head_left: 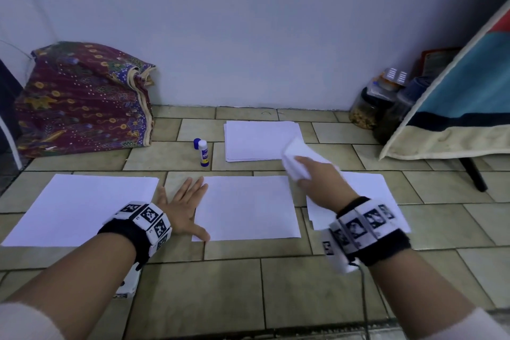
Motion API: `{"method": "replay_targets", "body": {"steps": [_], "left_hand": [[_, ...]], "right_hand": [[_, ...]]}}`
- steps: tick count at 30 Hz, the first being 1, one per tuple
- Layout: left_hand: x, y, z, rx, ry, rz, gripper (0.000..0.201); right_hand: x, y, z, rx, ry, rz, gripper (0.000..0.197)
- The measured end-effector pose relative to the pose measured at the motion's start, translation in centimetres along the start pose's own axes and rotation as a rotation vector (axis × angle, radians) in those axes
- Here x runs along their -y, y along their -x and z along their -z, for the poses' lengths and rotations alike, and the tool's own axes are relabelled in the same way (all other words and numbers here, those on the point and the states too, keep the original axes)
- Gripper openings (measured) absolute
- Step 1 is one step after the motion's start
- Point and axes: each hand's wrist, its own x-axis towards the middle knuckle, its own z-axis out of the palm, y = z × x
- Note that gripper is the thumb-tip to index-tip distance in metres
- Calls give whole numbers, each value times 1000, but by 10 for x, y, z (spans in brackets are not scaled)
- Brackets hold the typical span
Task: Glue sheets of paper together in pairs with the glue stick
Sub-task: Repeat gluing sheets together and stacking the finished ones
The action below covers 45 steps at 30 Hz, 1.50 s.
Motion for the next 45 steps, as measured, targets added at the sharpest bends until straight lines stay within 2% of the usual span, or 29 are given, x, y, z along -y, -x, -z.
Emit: {"method": "replay_targets", "body": {"steps": [3,5,8,11,22,30,45], "left_hand": [[0,0,-1,-4,3,7,156],[0,0,-1,-2,14,10,148],[-1,1,-1,-7,19,13,146],[-1,1,-1,-18,9,27,145],[2,-4,-4,-23,8,53,143],[-3,1,-1,1,4,58,121],[-4,1,0,35,-22,68,121]], "right_hand": [[47,-2,-38,123,-6,92,51],[67,-9,-65,182,-2,82,49],[90,-14,-90,248,35,53,47],[101,-16,-101,248,42,42,47],[103,-11,-103,221,89,74,44],[102,-7,-105,223,120,91,35],[104,-8,-108,239,138,96,36]]}}
